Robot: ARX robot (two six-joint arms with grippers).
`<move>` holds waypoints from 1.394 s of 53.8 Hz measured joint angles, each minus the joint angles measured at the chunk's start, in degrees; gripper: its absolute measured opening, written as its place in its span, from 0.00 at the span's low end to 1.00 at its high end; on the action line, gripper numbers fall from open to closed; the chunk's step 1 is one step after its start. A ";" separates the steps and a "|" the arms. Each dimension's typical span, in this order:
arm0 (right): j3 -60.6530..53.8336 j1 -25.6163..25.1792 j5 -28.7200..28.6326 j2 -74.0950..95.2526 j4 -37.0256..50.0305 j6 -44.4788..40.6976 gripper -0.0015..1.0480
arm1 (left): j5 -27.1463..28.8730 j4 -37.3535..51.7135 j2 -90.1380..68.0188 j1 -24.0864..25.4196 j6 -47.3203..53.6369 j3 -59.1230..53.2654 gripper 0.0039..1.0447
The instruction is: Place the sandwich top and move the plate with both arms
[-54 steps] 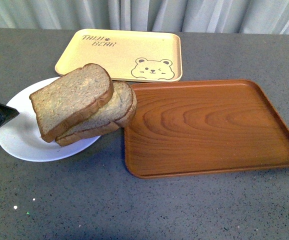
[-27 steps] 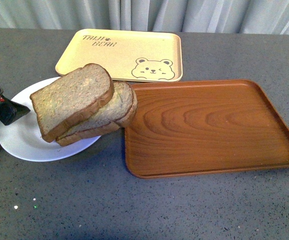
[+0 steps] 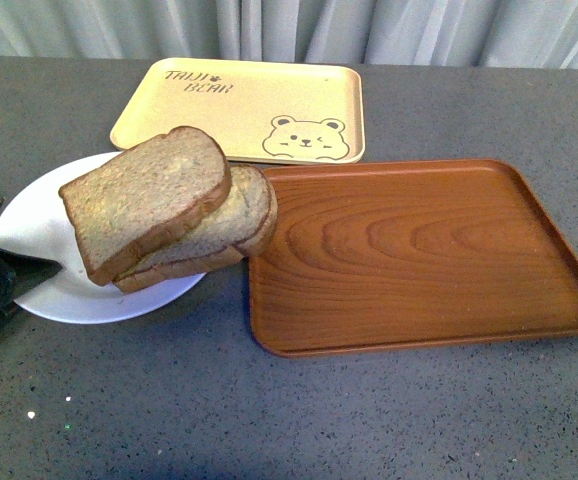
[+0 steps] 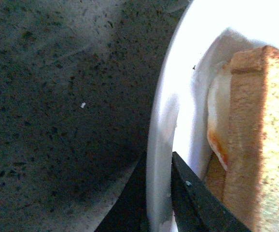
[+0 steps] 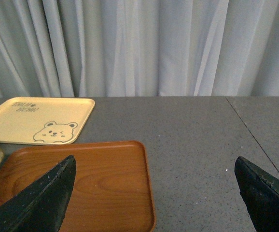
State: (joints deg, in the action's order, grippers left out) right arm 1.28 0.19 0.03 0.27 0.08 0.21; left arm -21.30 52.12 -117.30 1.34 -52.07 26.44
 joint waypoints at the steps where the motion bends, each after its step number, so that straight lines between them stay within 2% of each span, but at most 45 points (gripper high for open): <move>1: 0.00 0.00 -0.02 0.00 0.00 0.00 0.91 | -0.50 0.15 0.55 0.13 -0.22 -0.20 0.02; 15: 0.00 0.00 -0.02 0.00 0.00 0.02 0.91 | -3.48 -1.22 7.48 1.62 -0.39 -5.03 0.02; 27: 0.00 0.00 -0.02 0.00 0.00 0.00 0.91 | -5.51 -2.95 15.12 2.12 -5.75 -6.62 0.02; 36: 0.00 0.00 -0.02 0.00 0.00 0.02 0.91 | -4.81 -7.37 18.80 0.11 -7.85 -5.38 0.02; 42: 0.00 0.00 -0.02 0.00 0.00 0.00 0.91 | -3.63 -10.67 18.03 -2.60 -8.00 -1.49 0.02; 58: 0.00 0.00 -0.02 0.00 0.00 0.02 0.91 | 1.01 -17.86 6.38 -9.73 -8.94 18.47 0.02; 75: 0.00 0.00 -0.02 0.00 0.00 0.02 0.91 | 3.67 -24.28 -6.84 -12.72 -9.35 37.13 0.02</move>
State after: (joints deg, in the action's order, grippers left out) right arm 1.28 0.19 0.01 0.27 0.08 0.23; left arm -17.63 27.83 -124.14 -11.38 -61.43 63.57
